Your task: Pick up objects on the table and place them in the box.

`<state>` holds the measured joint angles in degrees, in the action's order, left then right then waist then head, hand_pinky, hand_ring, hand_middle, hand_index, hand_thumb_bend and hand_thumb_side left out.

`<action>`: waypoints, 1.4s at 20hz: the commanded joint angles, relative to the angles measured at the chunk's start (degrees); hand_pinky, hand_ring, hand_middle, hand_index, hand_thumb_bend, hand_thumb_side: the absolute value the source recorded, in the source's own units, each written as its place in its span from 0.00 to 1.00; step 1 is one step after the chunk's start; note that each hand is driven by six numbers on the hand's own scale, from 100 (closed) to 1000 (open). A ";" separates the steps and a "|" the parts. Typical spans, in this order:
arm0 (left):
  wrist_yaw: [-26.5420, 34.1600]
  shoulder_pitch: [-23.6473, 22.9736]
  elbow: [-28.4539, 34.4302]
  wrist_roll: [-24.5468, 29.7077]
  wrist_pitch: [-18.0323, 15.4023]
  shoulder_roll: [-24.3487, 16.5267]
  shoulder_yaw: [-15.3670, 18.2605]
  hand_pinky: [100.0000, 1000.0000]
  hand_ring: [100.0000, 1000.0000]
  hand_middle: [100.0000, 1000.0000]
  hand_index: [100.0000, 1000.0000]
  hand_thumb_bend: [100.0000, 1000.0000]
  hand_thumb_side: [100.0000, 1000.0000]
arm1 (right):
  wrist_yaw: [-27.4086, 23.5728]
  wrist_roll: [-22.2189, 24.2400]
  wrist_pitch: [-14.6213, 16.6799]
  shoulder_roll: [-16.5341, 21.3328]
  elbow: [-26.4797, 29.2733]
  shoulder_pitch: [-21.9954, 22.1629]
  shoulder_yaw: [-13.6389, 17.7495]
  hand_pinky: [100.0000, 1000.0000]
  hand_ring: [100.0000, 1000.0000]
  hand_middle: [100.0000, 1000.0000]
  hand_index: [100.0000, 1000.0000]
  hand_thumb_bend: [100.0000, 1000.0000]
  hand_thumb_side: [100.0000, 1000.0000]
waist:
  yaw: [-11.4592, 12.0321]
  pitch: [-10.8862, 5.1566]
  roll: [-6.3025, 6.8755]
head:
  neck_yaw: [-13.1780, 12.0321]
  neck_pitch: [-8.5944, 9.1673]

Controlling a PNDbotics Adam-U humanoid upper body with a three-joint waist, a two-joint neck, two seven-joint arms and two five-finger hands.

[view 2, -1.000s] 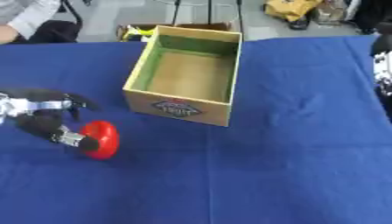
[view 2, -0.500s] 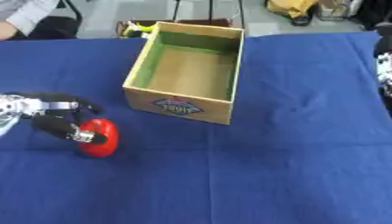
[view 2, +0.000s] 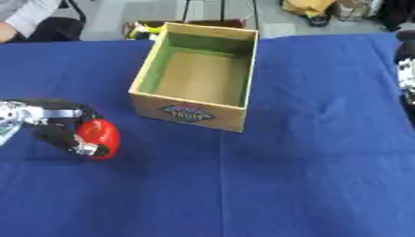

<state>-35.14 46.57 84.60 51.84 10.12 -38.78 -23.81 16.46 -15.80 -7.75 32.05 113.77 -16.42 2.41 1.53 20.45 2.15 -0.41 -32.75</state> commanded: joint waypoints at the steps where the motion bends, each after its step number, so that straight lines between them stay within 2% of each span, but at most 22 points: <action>1: -1.23 0.94 1.62 0.12 -1.23 -1.47 -0.01 0.33 0.64 0.86 0.94 0.45 0.69 | -0.02 0.05 -0.08 0.87 0.82 -0.59 0.27 0.78 0.85 0.81 0.83 0.00 1.00 | -0.03 -0.98 -0.04 | -0.01 0.60; 3: -1.65 0.83 2.02 0.12 -1.79 -1.53 -0.38 0.32 0.62 0.84 0.93 0.44 0.69 | -0.05 0.05 -0.13 0.84 0.82 -0.58 0.27 0.78 0.85 0.81 0.83 0.00 1.00 | 0.01 -0.99 -0.04 | -0.02 0.64; 8: -2.47 0.78 3.07 -0.76 -2.25 -1.57 -0.70 0.25 0.58 0.82 0.91 0.34 0.64 | -0.08 0.10 -0.15 0.75 0.82 -0.57 0.29 0.78 0.85 0.80 0.82 0.00 1.00 | 0.00 -1.00 -0.13 | -0.10 0.90; 13: -4.44 0.55 3.35 -1.76 -2.75 -1.59 -1.24 0.24 0.58 0.83 0.92 0.25 0.60 | -0.05 0.23 -0.03 0.65 0.82 -0.58 0.33 0.79 0.86 0.80 0.82 0.00 1.00 | -0.08 -0.94 -0.21 | -0.14 0.96; 18: -4.64 0.23 3.04 -2.82 -2.26 -1.52 -1.49 0.21 0.57 0.81 0.91 0.10 0.54 | -0.18 0.24 0.16 0.59 0.82 -0.60 0.43 0.79 0.86 0.80 0.82 0.00 1.00 | -0.08 -0.96 -0.22 | -0.04 1.01; 23: -4.12 -0.16 2.43 -3.92 -1.19 -1.47 -1.62 0.18 0.55 0.80 0.90 0.00 0.52 | -0.39 0.21 0.37 0.57 0.82 -0.57 0.56 0.79 0.86 0.80 0.82 0.00 1.00 | -0.12 -1.00 -0.28 | 0.07 1.06; 28: -3.40 -0.48 2.01 -5.55 0.40 -1.43 -1.49 0.17 0.54 0.82 0.89 0.00 0.48 | -0.53 0.19 0.48 0.56 0.82 -0.52 0.64 0.79 0.86 0.80 0.82 0.00 1.00 | -0.09 -1.07 -0.36 | 0.20 1.17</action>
<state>-38.71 45.85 86.86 46.78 10.13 -38.80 -25.56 16.14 -15.64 -7.55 31.87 113.77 -16.45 2.44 1.46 20.46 1.99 -0.34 -32.14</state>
